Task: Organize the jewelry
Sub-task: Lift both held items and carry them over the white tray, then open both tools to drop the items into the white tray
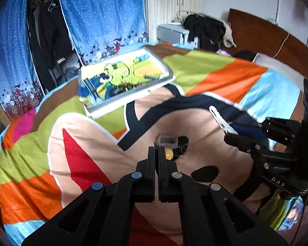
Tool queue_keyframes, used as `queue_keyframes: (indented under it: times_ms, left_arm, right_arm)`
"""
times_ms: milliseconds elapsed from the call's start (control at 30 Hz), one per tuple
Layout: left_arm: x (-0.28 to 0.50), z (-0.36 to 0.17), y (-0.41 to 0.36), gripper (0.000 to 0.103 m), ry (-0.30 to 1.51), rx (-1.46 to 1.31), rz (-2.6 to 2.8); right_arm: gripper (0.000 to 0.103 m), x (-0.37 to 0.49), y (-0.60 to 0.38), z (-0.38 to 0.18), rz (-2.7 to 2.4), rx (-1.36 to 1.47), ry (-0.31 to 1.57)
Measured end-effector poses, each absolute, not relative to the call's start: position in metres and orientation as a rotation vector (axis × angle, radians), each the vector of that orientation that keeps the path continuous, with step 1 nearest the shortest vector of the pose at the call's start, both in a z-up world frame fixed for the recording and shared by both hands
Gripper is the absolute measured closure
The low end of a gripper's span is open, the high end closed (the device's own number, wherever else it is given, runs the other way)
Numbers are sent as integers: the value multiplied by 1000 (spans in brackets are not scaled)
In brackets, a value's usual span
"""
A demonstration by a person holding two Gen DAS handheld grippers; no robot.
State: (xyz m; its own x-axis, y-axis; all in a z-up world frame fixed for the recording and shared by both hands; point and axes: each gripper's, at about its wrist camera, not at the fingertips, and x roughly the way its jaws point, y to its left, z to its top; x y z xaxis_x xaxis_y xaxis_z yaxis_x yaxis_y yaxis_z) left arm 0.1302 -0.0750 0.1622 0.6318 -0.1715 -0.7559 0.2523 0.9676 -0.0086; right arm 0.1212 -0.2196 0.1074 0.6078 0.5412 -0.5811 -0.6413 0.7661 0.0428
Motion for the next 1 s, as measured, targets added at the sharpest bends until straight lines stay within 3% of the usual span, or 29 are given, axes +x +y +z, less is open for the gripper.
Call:
queue_keyframes:
  times_ms: [267,533,667,1000]
  left_arm:
    - [154,236,-67,103,728,108,-166]
    - [210,254,-38,103,627,24,-125]
    - [255,241,-16,103,627,-70,-156]
    - [374,164,34,103,626,-191,-181]
  right_arm:
    - [87,144,-210,192,716,-218,615]
    - [87,201,-209,238,686,-196,615]
    - [87,248,-198,230,667,-210,625]
    - [87,391,-153,146,640,-185,666]
